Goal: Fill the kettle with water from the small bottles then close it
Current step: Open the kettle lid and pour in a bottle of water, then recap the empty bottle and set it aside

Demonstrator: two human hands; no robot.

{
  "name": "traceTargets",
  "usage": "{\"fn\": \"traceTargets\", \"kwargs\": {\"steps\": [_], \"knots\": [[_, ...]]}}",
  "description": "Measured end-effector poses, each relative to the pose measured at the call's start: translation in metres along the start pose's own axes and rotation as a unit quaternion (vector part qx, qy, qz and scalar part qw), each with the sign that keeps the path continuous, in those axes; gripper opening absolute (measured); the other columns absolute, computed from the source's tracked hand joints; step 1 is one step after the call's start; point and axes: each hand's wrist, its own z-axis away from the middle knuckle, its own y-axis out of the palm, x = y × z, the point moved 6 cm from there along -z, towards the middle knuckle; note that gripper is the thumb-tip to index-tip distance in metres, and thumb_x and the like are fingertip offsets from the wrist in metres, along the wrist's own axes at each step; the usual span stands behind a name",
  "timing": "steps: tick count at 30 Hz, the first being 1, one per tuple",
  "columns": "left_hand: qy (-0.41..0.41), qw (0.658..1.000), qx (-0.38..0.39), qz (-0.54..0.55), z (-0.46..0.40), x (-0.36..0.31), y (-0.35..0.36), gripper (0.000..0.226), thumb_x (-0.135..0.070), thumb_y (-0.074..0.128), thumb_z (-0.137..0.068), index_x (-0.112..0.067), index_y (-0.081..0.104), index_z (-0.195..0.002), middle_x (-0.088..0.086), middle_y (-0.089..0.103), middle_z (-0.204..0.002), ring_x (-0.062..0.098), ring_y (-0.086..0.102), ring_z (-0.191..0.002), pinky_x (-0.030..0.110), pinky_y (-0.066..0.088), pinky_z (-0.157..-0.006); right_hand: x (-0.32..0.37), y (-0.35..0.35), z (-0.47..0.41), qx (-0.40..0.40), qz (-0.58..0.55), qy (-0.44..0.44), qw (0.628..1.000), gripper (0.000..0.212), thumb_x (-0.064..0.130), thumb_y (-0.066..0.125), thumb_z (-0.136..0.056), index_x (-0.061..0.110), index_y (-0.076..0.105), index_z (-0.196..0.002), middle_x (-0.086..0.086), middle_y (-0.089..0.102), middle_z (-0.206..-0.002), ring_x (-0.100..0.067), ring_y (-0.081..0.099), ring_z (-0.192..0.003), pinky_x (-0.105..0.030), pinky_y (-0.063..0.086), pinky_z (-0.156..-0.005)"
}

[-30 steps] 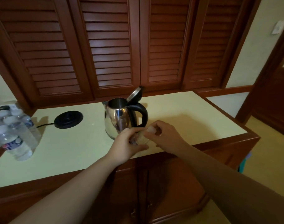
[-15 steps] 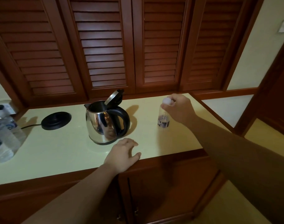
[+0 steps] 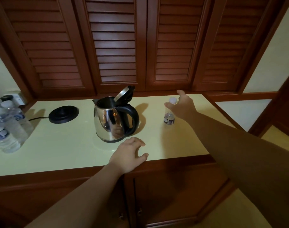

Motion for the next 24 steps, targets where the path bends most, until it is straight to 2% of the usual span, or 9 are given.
{"fn": "traceTargets", "kwargs": {"steps": [2, 4, 6, 8, 13, 17, 21, 24], "knots": [[-0.003, 1.000, -0.001, 0.003, 0.000, 0.000, -0.001, 0.055, -0.068, 0.055, -0.086, -0.035, 0.063, -0.130, -0.019, 0.055, -0.136, 0.004, 0.046, -0.132, 0.035, 0.040, -0.115, 0.008, -0.009, 0.015, -0.063, -0.006, -0.027, 0.998, 0.073, 0.042, 0.077, -0.086, 0.015, 0.046, -0.146, -0.012, 0.054, -0.138, -0.031, 0.053, -0.126, -0.040, 0.047, -0.098], [-0.002, 1.000, -0.004, 0.003, 0.002, -0.002, -0.004, 0.055, -0.066, 0.056, -0.087, -0.034, 0.063, -0.131, -0.017, 0.056, -0.137, 0.005, 0.046, -0.132, 0.034, 0.040, -0.115, 0.014, -0.019, 0.041, -0.163, -0.002, -0.069, 0.984, 0.047, 0.037, 0.075, -0.087, 0.015, 0.058, -0.125, -0.007, 0.058, -0.119, -0.026, 0.057, -0.111, -0.036, 0.049, -0.086], [0.003, 1.000, -0.012, 0.002, 0.006, -0.006, -0.007, 0.055, -0.062, 0.059, -0.090, -0.031, 0.060, -0.137, -0.015, 0.057, -0.139, 0.006, 0.047, -0.133, 0.033, 0.041, -0.114, 0.015, -0.015, 0.070, -0.197, -0.016, -0.086, 0.977, 0.024, 0.033, 0.072, -0.089, 0.018, 0.059, -0.103, -0.003, 0.059, -0.102, -0.022, 0.059, -0.094, -0.032, 0.045, -0.076], [0.012, 1.000, -0.025, 0.003, 0.013, -0.007, -0.012, 0.054, -0.057, 0.061, -0.092, -0.031, 0.058, -0.139, -0.014, 0.058, -0.139, 0.007, 0.048, -0.132, 0.032, 0.043, -0.112, 0.012, 0.005, 0.096, -0.146, -0.018, -0.081, 0.986, 0.019, 0.032, 0.072, -0.091, 0.022, 0.057, -0.095, 0.001, 0.060, -0.097, -0.019, 0.059, -0.085, -0.030, 0.046, -0.075], [0.035, 0.999, -0.027, -0.015, 0.036, 0.012, -0.039, 0.048, -0.052, 0.061, -0.094, -0.031, 0.059, -0.138, -0.011, 0.060, -0.134, 0.008, 0.052, -0.128, 0.030, 0.046, -0.108, 0.017, 0.072, 0.148, -0.019, 0.035, -0.124, 0.992, 0.019, 0.036, 0.072, -0.090, 0.020, 0.067, -0.101, 0.007, 0.064, -0.094, -0.013, 0.061, -0.084, -0.034, 0.053, -0.075], [0.026, 0.999, -0.018, -0.033, 0.065, 0.050, -0.075, 0.049, -0.048, 0.062, -0.095, -0.028, 0.059, -0.140, -0.008, 0.061, -0.136, 0.010, 0.053, -0.127, 0.029, 0.047, -0.105, 0.055, 0.125, 0.178, 0.059, 0.044, -0.145, 0.987, 0.024, 0.031, 0.070, -0.093, 0.015, 0.070, -0.111, 0.002, 0.065, -0.107, -0.017, 0.062, -0.097, -0.032, 0.051, -0.084], [-0.002, 0.999, -0.029, -0.042, 0.103, 0.106, -0.114, 0.049, -0.047, 0.060, -0.096, -0.030, 0.058, -0.142, -0.010, 0.061, -0.135, 0.009, 0.053, -0.127, 0.028, 0.047, -0.106, 0.109, 0.187, 0.207, 0.127, 0.037, -0.184, 0.974, 0.030, 0.029, 0.068, -0.095, 0.013, 0.070, -0.120, 0.000, 0.066, -0.117, -0.018, 0.063, -0.106, -0.037, 0.052, -0.095], [-0.042, 0.997, -0.052, -0.043, 0.136, 0.156, -0.146, 0.053, -0.050, 0.059, -0.095, -0.035, 0.054, -0.145, -0.013, 0.060, -0.137, 0.008, 0.052, -0.129, 0.030, 0.046, -0.108, 0.151, 0.234, 0.220, 0.168, 0.044, -0.202, 0.964, 0.044, 0.039, 0.065, -0.098, 0.014, 0.064, -0.134, -0.002, 0.062, -0.136, -0.019, 0.056, -0.126, -0.033, 0.041, -0.110]]}}
